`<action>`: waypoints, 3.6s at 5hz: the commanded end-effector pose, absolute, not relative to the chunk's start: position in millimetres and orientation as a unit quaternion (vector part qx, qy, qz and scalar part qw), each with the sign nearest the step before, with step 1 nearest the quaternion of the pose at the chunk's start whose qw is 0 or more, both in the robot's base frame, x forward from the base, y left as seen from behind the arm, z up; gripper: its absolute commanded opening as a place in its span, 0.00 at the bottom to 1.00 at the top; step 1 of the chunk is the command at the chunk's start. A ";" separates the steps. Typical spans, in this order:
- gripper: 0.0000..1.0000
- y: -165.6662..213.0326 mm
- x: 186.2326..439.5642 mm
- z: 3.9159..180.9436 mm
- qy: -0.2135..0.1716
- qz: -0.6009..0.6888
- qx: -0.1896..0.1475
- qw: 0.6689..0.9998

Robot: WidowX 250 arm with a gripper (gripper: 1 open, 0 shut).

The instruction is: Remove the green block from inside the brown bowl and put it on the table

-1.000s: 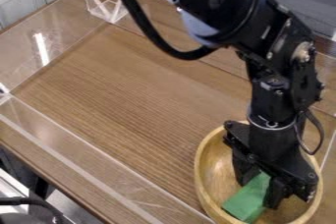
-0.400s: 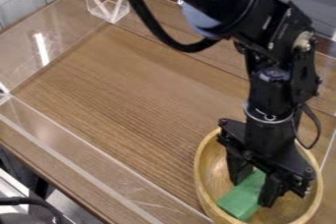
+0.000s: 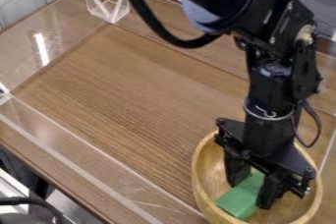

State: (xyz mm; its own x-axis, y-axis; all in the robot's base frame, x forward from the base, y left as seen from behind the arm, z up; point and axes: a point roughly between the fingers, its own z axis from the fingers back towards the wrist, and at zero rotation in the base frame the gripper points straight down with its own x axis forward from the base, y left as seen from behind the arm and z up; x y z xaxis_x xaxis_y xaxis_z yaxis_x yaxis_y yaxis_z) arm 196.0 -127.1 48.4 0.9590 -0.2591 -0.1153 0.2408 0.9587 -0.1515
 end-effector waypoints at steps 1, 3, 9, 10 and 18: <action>0.00 -129.8 201.0 66.3 0.049 -0.120 -0.080 0.988; 0.00 -128.8 198.3 70.9 0.059 -0.111 -0.080 0.989; 0.00 -121.9 199.3 95.0 0.063 -0.081 -0.086 0.991; 0.00 -120.2 198.6 95.9 0.062 -0.076 -0.087 0.991; 0.00 -11.3 261.6 156.4 -0.014 0.115 -0.088 0.989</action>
